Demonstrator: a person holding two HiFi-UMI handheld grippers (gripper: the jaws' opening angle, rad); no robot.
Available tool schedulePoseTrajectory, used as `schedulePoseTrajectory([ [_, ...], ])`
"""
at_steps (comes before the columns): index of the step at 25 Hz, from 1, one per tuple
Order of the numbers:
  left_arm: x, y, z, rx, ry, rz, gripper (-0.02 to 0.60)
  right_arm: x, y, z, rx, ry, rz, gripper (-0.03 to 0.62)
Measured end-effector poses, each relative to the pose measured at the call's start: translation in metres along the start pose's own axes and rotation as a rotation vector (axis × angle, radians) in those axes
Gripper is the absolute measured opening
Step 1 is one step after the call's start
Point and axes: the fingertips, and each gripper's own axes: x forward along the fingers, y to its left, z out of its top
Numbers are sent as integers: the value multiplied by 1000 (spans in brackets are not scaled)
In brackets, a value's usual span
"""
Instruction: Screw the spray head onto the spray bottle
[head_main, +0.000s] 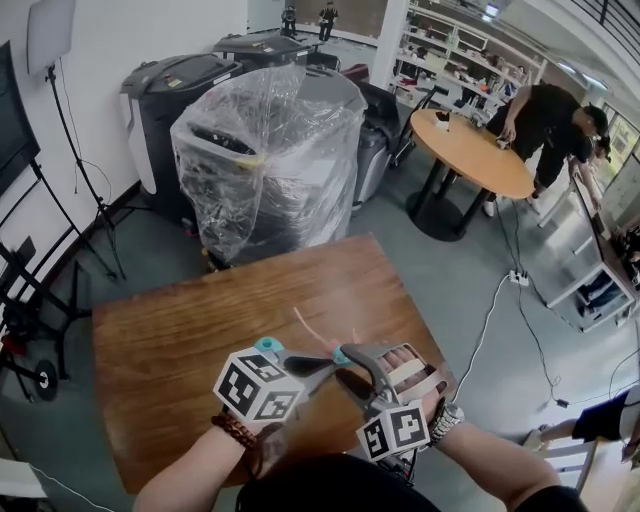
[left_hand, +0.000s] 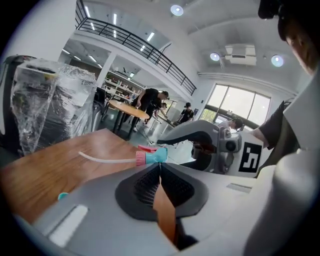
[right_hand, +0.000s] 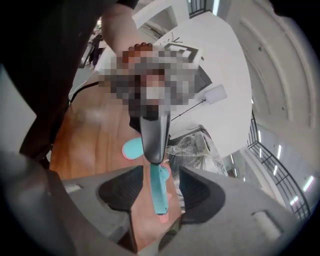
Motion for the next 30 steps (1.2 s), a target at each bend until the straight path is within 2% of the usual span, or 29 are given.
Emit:
schedulePoseTrajectory([
  [5,-9,-16,3,-4,10,-77,26,2,-1,4,-149,17,-9,207],
  [11,-15,-27,3,-7,5,-129,26,2,4,5,-224,29,-9,199],
  [14,-14,-29,3,-8,6,-140,26,0,4,6,-244,22,-25,123],
  [15,-14,-30,3,-9,6,-143,26,0,4,6,-247,21,-26,121],
  [23,-15,-30,5,-34,-38,-150,40,-2,5,4,-179,28,24,117],
  [25,-17,-27,6,-24,-48,-131,145,-3,4,2,-146,33,39,117],
  [26,-19,-26,5,-14,-52,-117,173,-3,4,1,-127,35,47,117],
  [30,-37,-16,2,44,-87,-37,192,-5,1,-6,-34,41,80,116],
])
